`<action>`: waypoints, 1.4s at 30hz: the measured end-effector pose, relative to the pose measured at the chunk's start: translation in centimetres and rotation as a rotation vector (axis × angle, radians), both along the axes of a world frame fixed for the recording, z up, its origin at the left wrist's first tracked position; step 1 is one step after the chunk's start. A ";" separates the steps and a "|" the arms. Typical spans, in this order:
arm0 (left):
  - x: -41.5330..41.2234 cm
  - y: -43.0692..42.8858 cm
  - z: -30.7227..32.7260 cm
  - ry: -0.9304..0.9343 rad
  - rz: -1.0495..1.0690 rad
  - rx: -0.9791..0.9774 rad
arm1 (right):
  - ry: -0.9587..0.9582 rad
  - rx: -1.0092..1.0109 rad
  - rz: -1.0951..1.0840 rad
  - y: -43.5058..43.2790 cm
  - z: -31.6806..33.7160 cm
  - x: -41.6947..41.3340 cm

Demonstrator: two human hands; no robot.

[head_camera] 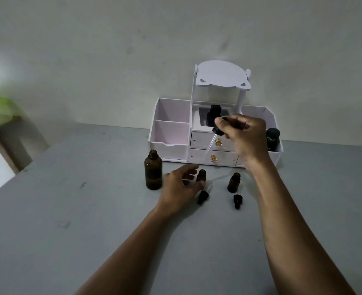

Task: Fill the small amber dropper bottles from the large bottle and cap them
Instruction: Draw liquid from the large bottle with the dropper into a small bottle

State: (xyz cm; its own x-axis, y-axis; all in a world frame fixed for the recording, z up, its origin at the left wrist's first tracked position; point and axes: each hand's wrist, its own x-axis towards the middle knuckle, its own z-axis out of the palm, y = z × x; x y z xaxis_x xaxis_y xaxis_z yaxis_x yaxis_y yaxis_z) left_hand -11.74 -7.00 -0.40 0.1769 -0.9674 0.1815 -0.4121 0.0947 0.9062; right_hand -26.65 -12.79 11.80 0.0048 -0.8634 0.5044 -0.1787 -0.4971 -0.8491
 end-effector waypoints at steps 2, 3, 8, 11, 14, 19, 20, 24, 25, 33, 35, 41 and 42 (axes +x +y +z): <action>0.3 0.5 0.2 -0.048 0.007 -0.038 | -0.024 -0.030 -0.009 0.1 0.2 -0.1; 0.5 0.8 0.3 -0.076 0.010 -0.068 | -0.035 -0.041 -0.014 0.2 0.3 -0.1; 2.1 2.9 1.6 -0.148 0.138 -0.346 | -0.119 -0.070 0.006 0.9 1.2 0.4; 4.1 4.2 3.1 -0.085 0.283 -0.614 | -0.175 -0.110 0.030 1.7 2.0 1.3; 7.2 4.6 3.6 0.018 0.408 -0.625 | -0.240 -0.118 0.090 2.6 2.6 2.9; 12.1 3.7 1.5 0.102 0.269 -0.301 | -0.253 -0.063 0.152 2.9 2.3 6.3; 12.6 3.4 1.0 0.116 0.215 -0.251 | -0.244 -0.055 0.158 2.9 2.0 6.9; 13.1 2.7 0.0 0.197 0.064 -0.160 | -0.201 -0.022 0.160 2.6 0.9 8.2; 13.1 2.5 -0.1 0.212 0.043 -0.154 | -0.194 -0.013 0.158 2.6 0.7 8.3; 12.6 1.9 -0.3 0.233 -0.036 -0.141 | -0.087 -0.041 0.151 2.1 -0.2 8.8; 12.5 1.8 -0.3 0.230 -0.042 -0.138 | -0.072 -0.061 0.180 2.1 -0.2 9.0; 12.7 1.7 -0.3 0.214 -0.048 -0.132 | 0.052 -0.045 0.285 2.1 -1.3 10.4; 12.8 1.7 -0.4 0.209 -0.050 -0.134 | 0.074 -0.022 0.295 2.0 -1.7 10.5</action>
